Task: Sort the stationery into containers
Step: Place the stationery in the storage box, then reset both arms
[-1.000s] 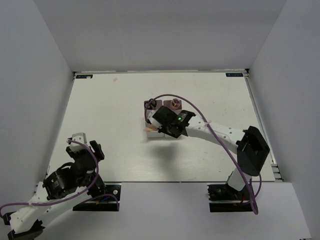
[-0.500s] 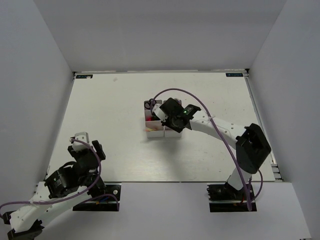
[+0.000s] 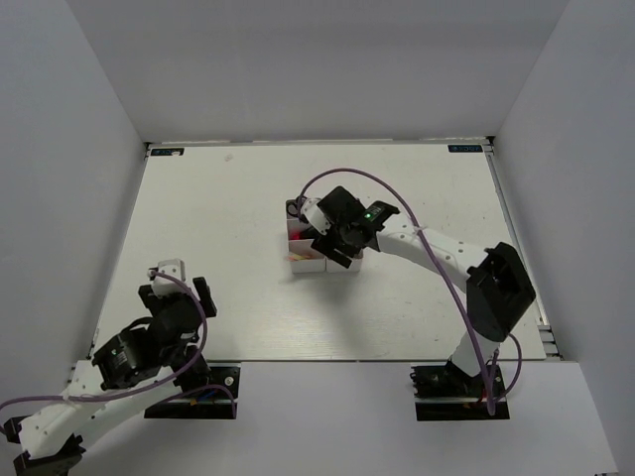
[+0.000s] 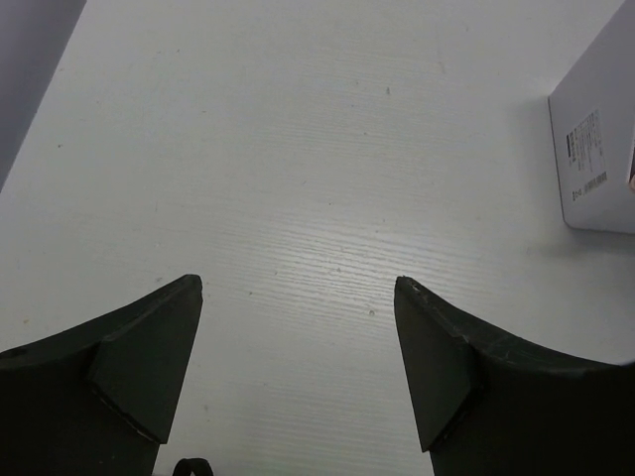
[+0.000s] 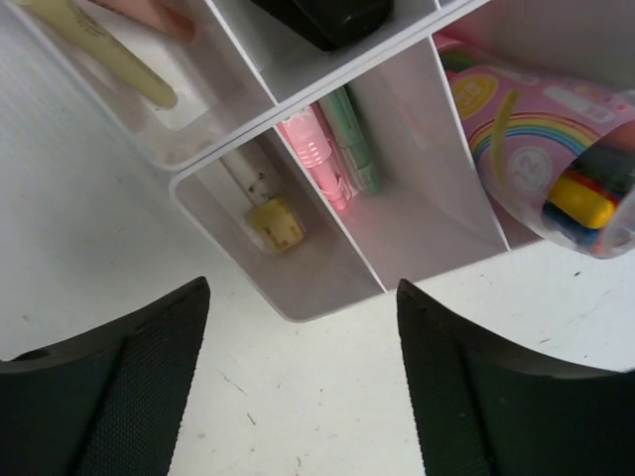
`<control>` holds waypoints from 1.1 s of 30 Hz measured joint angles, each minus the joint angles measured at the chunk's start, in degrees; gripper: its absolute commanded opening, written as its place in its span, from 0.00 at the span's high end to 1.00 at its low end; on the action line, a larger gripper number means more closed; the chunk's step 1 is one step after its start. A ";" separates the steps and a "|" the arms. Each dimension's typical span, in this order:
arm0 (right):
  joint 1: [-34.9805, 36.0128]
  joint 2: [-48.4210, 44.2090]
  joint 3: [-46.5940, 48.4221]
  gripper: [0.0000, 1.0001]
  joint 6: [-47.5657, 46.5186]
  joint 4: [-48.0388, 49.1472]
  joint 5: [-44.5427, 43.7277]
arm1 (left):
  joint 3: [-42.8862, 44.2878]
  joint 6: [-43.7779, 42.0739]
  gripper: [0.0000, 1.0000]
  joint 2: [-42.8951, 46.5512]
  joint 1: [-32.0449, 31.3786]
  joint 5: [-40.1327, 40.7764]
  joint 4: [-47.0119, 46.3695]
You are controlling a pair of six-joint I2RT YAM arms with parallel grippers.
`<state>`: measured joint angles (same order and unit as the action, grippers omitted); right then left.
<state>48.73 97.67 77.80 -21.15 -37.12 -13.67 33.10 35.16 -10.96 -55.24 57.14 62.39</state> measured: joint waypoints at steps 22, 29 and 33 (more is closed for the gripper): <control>-29.29 -27.08 -16.68 0.10 10.34 6.45 -2.23 | 29.88 -17.70 0.00 -65.07 16.55 -53.79 -10.27; -39.36 -32.41 -26.64 0.10 16.17 7.98 9.66 | 22.75 -18.43 0.00 -58.42 28.74 -61.27 -14.51; -40.11 -37.55 -32.89 0.10 18.16 8.55 11.89 | 13.14 -19.39 0.00 -51.95 34.77 -62.55 -17.81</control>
